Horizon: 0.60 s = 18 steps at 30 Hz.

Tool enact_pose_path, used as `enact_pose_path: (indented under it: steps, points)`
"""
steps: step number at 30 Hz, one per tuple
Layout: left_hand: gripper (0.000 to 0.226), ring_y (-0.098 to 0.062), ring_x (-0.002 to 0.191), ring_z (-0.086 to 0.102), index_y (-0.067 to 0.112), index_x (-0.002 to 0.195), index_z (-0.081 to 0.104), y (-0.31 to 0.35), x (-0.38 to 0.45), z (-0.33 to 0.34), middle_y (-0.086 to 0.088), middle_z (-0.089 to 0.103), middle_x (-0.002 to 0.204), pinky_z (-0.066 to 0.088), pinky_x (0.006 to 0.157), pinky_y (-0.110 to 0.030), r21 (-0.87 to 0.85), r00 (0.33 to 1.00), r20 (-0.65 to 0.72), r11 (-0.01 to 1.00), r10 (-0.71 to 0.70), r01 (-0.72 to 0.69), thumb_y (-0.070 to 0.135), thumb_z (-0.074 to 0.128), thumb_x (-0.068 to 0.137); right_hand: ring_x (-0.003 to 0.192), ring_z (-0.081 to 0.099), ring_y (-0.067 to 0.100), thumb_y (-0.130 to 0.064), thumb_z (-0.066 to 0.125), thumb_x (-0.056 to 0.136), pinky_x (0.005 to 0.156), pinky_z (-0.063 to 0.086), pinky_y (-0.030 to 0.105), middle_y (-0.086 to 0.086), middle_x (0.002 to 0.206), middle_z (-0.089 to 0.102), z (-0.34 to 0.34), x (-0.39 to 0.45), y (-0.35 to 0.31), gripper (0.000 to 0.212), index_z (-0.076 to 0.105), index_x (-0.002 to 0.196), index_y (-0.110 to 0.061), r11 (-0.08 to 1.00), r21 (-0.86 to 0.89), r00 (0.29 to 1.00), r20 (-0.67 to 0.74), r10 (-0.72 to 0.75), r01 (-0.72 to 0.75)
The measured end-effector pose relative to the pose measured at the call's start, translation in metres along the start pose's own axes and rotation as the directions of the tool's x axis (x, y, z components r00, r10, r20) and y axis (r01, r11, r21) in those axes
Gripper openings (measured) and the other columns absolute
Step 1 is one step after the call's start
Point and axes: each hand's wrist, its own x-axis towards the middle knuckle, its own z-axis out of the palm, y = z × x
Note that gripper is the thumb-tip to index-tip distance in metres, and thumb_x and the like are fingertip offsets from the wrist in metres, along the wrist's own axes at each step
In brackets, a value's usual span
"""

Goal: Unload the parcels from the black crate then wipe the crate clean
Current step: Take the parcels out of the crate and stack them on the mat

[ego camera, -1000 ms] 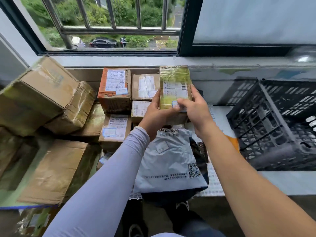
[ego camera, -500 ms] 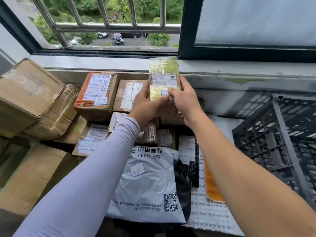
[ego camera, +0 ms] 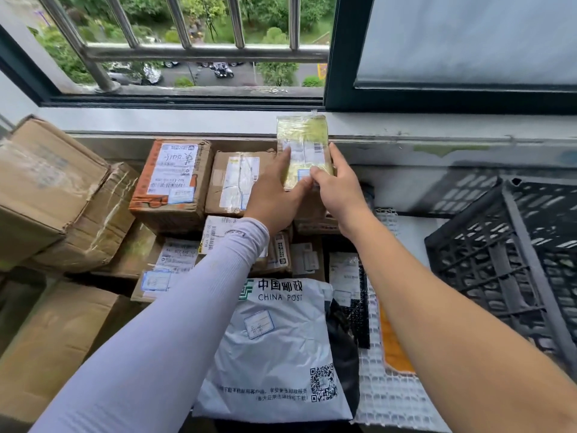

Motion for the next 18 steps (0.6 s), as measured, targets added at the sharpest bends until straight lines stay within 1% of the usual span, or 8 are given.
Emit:
enact_pose_path:
  steps: [2, 4, 7, 9, 11, 14, 15, 18]
  points:
    - [0.074, -0.017, 0.152, 0.032, 0.016, 0.163, 0.028, -0.005, -0.001, -0.004, -0.002, 0.036, 0.165, 0.026, 0.125, -0.035, 0.084, 0.999, 0.029, 0.996, 0.036, -0.038, 0.036, 0.065, 0.101, 0.129, 0.057, 0.013, -0.050, 0.060, 0.080, 0.112, 0.047, 0.044, -0.017, 0.151, 0.049, 0.003, -0.004, 0.002, 0.078, 0.033, 0.154, -0.048, 1.000, -0.012, 1.000, 0.007, -0.016, 0.016]
    - [0.074, -0.016, 0.153, 0.030, 0.016, 0.163, 0.027, -0.012, -0.001, -0.006, -0.001, 0.034, 0.166, 0.025, 0.126, -0.035, 0.089, 0.998, 0.043, 0.995, 0.048, -0.052, 0.038, 0.063, 0.102, 0.131, 0.055, 0.009, -0.041, 0.059, 0.092, 0.115, 0.043, 0.040, -0.021, 0.152, 0.047, 0.007, -0.008, 0.002, 0.072, 0.030, 0.159, -0.040, 0.999, -0.021, 0.999, 0.011, -0.046, 0.047]
    - [0.075, -0.015, 0.155, 0.025, 0.018, 0.164, 0.025, -0.026, 0.000, -0.009, -0.001, 0.030, 0.168, 0.023, 0.127, -0.039, 0.125, 0.996, 0.046, 0.989, 0.072, -0.077, 0.046, 0.058, 0.103, 0.131, 0.051, 0.006, -0.028, 0.058, 0.103, 0.117, 0.040, 0.035, -0.024, 0.143, 0.046, 0.012, -0.009, 0.003, 0.064, 0.030, 0.161, -0.034, 0.997, -0.026, 0.997, 0.011, -0.074, 0.075]
    - [0.076, -0.016, 0.156, 0.023, 0.020, 0.165, 0.023, -0.034, 0.001, -0.012, -0.001, 0.029, 0.169, 0.023, 0.127, -0.043, 0.167, 0.995, 0.051, 0.981, 0.091, -0.098, 0.053, 0.053, 0.103, 0.135, 0.048, 0.006, -0.027, 0.057, 0.105, 0.119, 0.038, 0.034, -0.022, 0.145, 0.045, 0.016, -0.010, 0.001, 0.062, 0.031, 0.161, -0.032, 0.995, -0.050, 0.996, -0.002, -0.091, 0.091]
    - [0.078, -0.017, 0.156, 0.022, 0.021, 0.165, 0.020, -0.040, 0.003, -0.014, -0.002, 0.027, 0.169, 0.022, 0.127, -0.047, 0.215, 0.991, 0.070, 0.969, 0.112, -0.124, 0.059, 0.047, 0.103, 0.141, 0.043, 0.006, -0.029, 0.055, 0.106, 0.120, 0.033, 0.031, -0.017, 0.155, 0.042, 0.019, -0.013, 0.001, 0.059, 0.032, 0.160, -0.031, 0.988, -0.087, 0.991, -0.016, -0.132, 0.130]
    - [0.078, -0.019, 0.158, 0.017, 0.025, 0.166, 0.013, -0.043, 0.005, -0.018, -0.005, 0.022, 0.171, 0.013, 0.128, -0.052, 0.354, 0.984, 0.123, 0.920, 0.131, -0.167, 0.065, 0.035, 0.103, 0.140, 0.033, 0.002, -0.039, 0.044, 0.110, 0.108, 0.023, 0.014, -0.010, 0.161, 0.039, 0.021, -0.020, 0.002, 0.050, 0.035, 0.159, -0.036, 0.928, -0.315, 0.976, -0.013, -0.216, 0.201]
    - [0.079, -0.019, 0.158, 0.015, 0.028, 0.166, 0.009, -0.043, 0.005, -0.021, -0.004, 0.019, 0.172, 0.008, 0.128, -0.053, 0.426, 0.981, 0.143, 0.887, 0.128, -0.178, 0.069, 0.029, 0.102, 0.142, 0.031, 0.004, -0.045, 0.039, 0.110, 0.109, 0.024, 0.017, -0.008, 0.162, 0.039, 0.020, -0.021, 0.005, 0.049, 0.035, 0.158, -0.038, 0.876, -0.424, 0.966, -0.003, -0.257, 0.232]
    - [0.083, -0.019, 0.160, 0.002, 0.036, 0.165, 0.000, -0.045, 0.004, -0.031, -0.002, 0.007, 0.174, -0.005, 0.127, -0.057, 0.591, 0.973, 0.189, 0.776, 0.130, -0.219, 0.079, 0.018, 0.096, 0.153, 0.027, 0.018, -0.068, 0.022, 0.103, 0.124, 0.027, 0.043, -0.003, 0.166, 0.032, 0.007, -0.020, 0.011, 0.064, 0.027, 0.160, -0.040, 0.669, -0.672, 0.932, 0.092, -0.350, 0.317]
